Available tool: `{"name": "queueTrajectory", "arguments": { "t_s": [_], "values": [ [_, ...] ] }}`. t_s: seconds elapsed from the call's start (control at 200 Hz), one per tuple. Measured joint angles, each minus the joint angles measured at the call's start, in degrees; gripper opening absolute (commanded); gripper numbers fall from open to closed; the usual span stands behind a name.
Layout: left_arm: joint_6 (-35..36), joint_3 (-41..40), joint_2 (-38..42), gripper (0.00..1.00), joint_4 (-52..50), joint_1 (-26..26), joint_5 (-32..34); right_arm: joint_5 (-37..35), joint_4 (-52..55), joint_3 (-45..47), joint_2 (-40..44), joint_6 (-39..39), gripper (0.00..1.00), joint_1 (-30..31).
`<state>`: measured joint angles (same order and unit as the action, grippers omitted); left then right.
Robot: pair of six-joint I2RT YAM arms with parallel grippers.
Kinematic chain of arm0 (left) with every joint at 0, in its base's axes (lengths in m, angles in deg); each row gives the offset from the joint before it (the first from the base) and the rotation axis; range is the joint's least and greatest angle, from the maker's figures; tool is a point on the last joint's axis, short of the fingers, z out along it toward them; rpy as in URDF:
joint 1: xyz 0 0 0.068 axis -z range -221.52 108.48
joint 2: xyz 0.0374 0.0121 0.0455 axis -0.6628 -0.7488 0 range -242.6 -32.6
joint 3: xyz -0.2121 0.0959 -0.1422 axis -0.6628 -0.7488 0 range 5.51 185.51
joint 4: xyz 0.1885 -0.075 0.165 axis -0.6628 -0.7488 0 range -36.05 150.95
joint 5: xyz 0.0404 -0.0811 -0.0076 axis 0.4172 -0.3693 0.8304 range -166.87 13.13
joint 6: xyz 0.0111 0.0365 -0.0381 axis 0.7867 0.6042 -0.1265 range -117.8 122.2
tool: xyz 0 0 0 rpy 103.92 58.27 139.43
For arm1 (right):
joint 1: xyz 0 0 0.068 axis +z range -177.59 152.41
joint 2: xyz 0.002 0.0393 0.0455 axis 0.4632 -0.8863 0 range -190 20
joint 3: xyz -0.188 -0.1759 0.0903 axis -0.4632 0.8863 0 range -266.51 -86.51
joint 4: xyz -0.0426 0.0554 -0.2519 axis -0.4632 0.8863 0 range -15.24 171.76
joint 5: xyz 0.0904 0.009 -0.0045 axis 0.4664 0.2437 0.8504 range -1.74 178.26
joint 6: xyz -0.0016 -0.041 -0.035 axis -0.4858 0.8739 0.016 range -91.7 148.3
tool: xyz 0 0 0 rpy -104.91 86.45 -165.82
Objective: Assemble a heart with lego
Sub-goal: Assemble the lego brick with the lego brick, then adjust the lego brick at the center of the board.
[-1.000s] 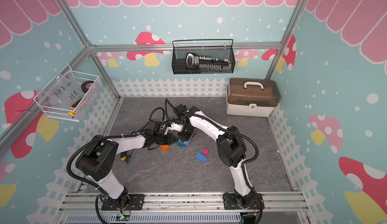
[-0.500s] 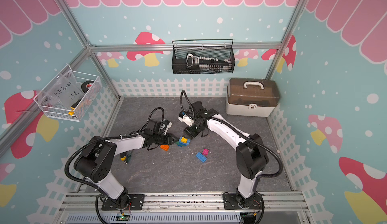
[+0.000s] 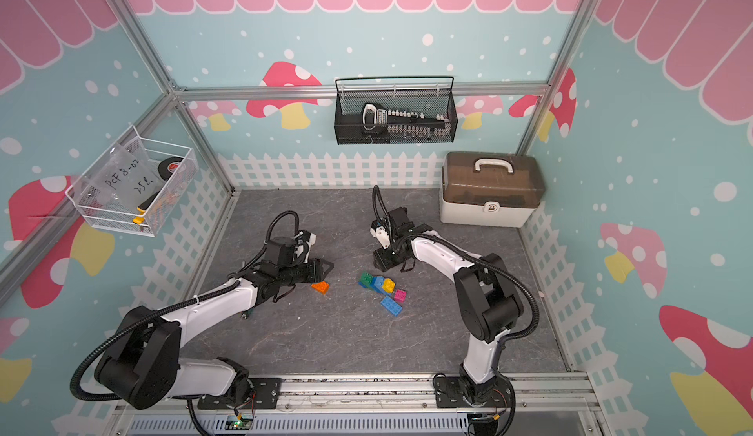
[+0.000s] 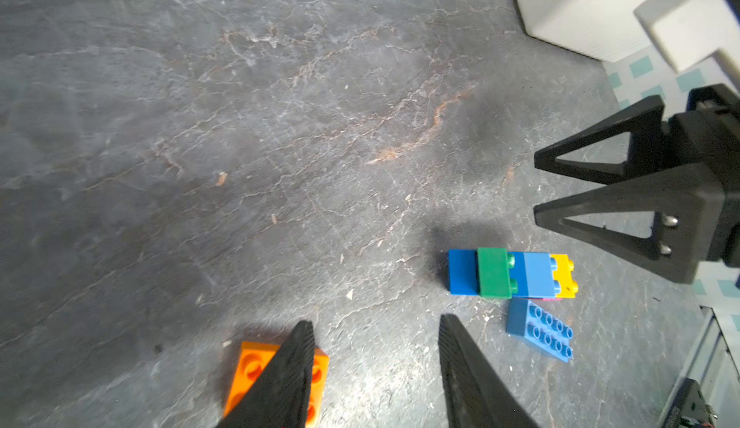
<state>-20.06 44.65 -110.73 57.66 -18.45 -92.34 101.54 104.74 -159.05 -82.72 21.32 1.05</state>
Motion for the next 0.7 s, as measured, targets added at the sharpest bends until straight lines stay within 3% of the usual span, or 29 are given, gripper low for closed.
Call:
{"name": "queueTrajectory", "arguments": {
  "t_s": [0.13,0.325,0.505,0.7],
  "values": [
    [-0.7,-1.8,4.2,0.46,-2.7,2.4,3.1,-0.9,0.1,0.5,0.0,-0.5,0.56,0.0],
    [-2.2,-2.5,8.0,0.41,-5.6,10.2,6.4,-4.2,0.5,5.0,1.4,-1.3,0.55,0.0],
    [-2.7,-0.7,2.3,0.35,-7.8,13.1,8.0,-8.0,3.0,8.4,2.1,-1.9,0.54,0.0],
    [-2.4,6.6,-6.8,0.34,-8.7,15.4,7.9,-6.6,4.7,10.6,3.0,-2.4,0.54,0.1]
  ]
}}
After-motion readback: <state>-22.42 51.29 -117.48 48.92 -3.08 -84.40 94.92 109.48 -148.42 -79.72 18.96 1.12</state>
